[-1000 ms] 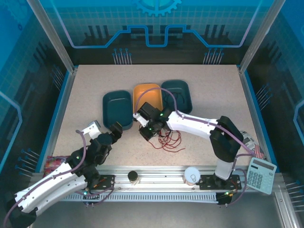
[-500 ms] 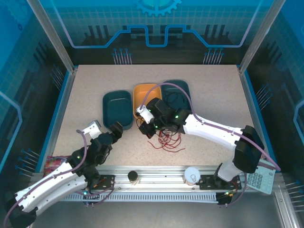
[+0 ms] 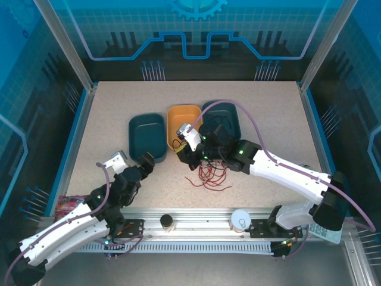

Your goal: Untangle the cables

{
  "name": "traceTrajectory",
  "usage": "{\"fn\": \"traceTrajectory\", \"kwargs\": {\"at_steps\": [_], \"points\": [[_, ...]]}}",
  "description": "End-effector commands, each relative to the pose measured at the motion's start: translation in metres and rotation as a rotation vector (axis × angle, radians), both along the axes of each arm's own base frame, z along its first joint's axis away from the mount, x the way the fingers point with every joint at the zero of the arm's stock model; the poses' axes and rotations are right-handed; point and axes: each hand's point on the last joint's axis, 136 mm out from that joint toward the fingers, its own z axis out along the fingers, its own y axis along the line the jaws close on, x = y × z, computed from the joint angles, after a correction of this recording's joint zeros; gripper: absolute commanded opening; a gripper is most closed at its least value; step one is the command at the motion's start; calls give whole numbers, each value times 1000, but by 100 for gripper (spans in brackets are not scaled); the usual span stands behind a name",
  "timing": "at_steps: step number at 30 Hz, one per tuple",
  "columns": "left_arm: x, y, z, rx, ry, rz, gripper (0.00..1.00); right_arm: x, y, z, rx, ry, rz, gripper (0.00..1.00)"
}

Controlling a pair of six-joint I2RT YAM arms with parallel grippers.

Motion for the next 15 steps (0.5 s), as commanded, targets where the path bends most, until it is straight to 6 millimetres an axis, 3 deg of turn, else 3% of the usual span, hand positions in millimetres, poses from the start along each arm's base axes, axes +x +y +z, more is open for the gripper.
{"fn": "traceTrajectory", "kwargs": {"at_steps": [1, 15], "points": [[2, 2, -2, 3, -1, 13, 99, 3, 0, 42, 122, -91, 7, 0], [3, 2, -2, 7, -4, 13, 99, -19, -23, 123, 270, -249, 48, 0]]}}
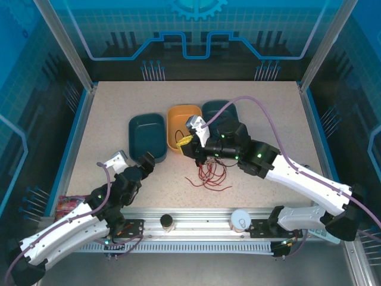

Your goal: Untangle the cables

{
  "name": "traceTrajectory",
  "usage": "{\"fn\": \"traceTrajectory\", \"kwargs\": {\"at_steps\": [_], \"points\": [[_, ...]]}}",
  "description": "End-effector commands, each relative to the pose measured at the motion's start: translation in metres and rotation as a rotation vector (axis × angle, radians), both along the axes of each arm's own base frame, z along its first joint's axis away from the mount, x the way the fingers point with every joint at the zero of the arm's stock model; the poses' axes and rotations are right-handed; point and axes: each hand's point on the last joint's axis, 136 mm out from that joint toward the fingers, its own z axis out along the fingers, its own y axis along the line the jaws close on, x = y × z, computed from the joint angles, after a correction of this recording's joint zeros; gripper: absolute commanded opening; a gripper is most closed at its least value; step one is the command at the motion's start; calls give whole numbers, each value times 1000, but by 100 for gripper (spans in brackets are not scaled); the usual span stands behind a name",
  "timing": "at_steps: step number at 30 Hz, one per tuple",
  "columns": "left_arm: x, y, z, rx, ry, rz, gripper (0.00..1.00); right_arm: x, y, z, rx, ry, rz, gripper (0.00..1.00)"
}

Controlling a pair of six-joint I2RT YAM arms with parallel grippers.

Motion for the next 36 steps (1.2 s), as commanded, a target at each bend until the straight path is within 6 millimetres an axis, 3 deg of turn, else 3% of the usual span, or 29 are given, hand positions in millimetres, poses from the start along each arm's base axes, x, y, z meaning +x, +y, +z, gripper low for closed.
{"fn": "traceTrajectory", "kwargs": {"at_steps": [1, 8, 16, 24, 36], "points": [[2, 2, -1, 4, -7, 12, 99, -5, -12, 50, 92, -117, -1, 0], [3, 1, 0, 2, -11, 12, 99, -7, -38, 76, 116, -225, -73, 0], [5, -2, 2, 2, -14, 1, 99, 28, -68, 72, 28, -262, -309, 0], [8, -9, 7, 29, -11, -38, 99, 85, -89, 34, -141, -110, -488, 0], [17, -37, 17, 83, -10, -176, 99, 151, -109, -23, -333, 109, -624, 0]]}}
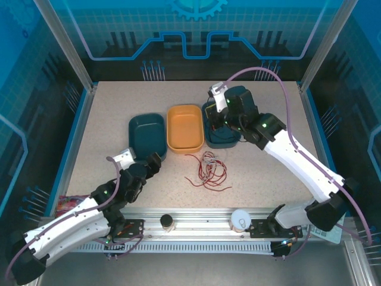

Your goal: Untangle the cables

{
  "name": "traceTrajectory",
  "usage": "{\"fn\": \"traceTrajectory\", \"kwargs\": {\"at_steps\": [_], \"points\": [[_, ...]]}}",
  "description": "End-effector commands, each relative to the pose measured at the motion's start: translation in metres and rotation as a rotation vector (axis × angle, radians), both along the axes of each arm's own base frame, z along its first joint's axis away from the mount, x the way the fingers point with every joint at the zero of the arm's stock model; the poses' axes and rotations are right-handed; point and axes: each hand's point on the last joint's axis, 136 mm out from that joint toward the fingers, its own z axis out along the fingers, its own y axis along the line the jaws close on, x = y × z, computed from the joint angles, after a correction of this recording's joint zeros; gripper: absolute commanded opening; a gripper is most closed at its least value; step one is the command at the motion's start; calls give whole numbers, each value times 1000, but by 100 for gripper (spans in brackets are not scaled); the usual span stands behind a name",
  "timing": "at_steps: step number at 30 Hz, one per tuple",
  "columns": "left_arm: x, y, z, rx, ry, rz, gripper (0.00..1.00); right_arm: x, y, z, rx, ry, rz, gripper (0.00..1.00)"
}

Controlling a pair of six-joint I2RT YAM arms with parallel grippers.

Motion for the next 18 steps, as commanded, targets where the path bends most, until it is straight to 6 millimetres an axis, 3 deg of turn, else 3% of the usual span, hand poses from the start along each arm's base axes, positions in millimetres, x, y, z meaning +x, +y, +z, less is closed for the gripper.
{"fn": "traceTrajectory", "kwargs": {"at_steps": [1, 10, 18], "points": [[8, -15, 22, 6, -41, -71, 99, 11, -8, -12, -40, 75, -46, 0], [15, -29, 13, 46, 8, -115, 99, 49, -18, -57, -171, 205, -150, 0], [18, -30, 10, 57, 18, -118, 99, 66, -31, -89, -232, 317, -216, 0]]}}
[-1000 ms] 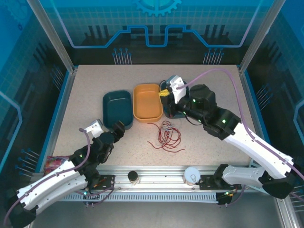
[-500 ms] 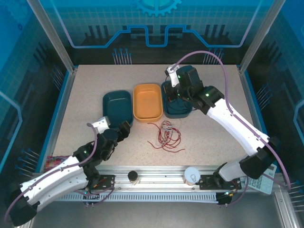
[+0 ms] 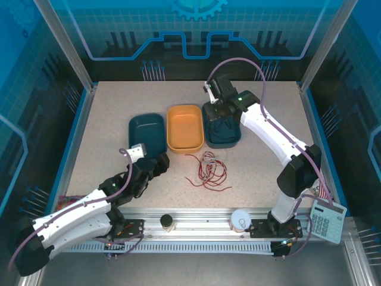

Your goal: Untangle the cables

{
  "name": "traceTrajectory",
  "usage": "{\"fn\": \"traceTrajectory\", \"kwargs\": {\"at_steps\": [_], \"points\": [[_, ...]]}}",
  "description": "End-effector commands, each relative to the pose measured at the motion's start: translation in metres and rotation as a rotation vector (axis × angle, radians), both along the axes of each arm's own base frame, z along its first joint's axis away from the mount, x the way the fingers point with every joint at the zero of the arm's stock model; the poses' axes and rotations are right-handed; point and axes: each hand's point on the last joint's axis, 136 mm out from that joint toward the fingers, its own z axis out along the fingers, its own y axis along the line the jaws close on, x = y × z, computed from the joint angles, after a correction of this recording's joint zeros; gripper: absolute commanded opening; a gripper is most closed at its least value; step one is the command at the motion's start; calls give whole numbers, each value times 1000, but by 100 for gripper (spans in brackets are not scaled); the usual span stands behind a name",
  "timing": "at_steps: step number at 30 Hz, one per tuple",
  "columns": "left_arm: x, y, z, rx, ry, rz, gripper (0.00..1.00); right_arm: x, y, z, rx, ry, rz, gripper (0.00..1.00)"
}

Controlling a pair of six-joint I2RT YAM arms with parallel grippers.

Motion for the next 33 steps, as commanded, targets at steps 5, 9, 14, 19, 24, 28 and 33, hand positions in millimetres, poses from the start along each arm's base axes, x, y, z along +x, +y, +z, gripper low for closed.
{"fn": "traceTrajectory", "kwargs": {"at_steps": [5, 9, 14, 19, 24, 28, 33], "points": [[7, -2, 17, -13, -36, -2, 99, 6, -15, -22, -82, 88, -51, 0], [7, -2, 18, -15, -37, -2, 99, 11, -20, -40, -131, 126, -60, 0], [7, -5, 15, -17, -28, -17, 99, 19, -24, -66, -170, 169, -62, 0], [8, -11, 12, -25, -19, -41, 99, 33, -31, -94, -234, 204, -73, 0], [9, -16, 11, -31, -9, -60, 99, 42, -31, -116, -224, 245, -66, 0], [9, -17, 10, -23, 0, -67, 99, 46, -26, -129, -164, 278, -60, 0], [9, -21, 9, -23, 12, -80, 99, 49, -22, -144, -95, 319, -55, 0]]}}
